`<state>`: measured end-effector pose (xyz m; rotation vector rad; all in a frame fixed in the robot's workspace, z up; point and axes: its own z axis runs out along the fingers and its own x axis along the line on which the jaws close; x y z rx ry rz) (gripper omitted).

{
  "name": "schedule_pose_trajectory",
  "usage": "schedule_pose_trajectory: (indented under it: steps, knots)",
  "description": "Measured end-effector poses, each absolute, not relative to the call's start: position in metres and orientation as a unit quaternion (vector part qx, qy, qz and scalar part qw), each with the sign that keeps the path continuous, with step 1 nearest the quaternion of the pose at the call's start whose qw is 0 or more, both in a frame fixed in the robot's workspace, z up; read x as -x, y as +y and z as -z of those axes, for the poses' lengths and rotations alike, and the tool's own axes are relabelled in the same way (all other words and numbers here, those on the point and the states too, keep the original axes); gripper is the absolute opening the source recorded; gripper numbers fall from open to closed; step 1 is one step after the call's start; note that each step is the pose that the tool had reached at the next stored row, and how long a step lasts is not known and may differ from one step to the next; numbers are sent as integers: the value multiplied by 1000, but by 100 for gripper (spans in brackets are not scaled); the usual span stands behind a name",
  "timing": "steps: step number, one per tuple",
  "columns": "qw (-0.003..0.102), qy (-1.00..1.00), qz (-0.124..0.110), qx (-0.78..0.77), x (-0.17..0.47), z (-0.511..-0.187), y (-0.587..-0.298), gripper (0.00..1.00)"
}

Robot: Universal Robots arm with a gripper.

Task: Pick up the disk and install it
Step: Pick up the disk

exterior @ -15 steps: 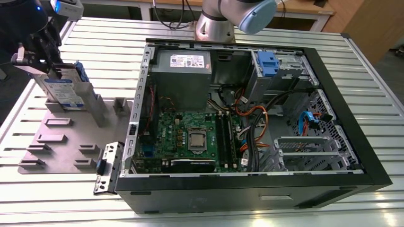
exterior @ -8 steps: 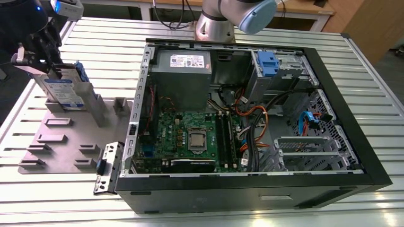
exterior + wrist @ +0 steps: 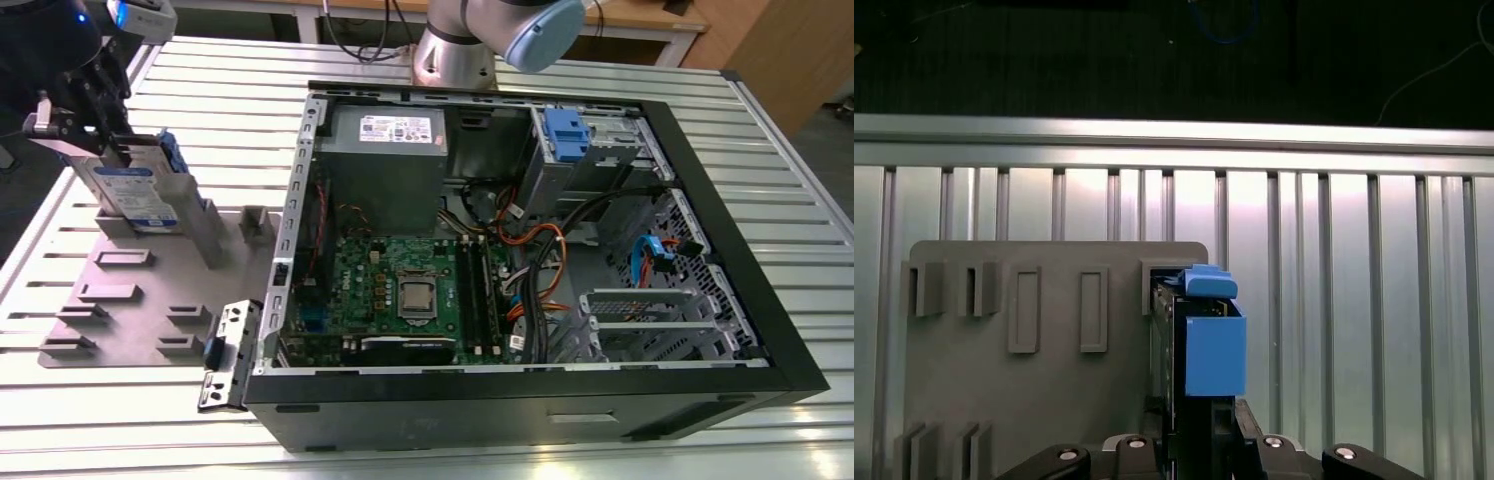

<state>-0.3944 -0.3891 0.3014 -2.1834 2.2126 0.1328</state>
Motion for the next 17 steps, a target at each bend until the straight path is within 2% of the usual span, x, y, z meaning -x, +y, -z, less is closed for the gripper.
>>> schedule_pose_trajectory:
  steps: [17]
  knots:
    - [15, 716, -43, 697, 394, -301, -389, 36]
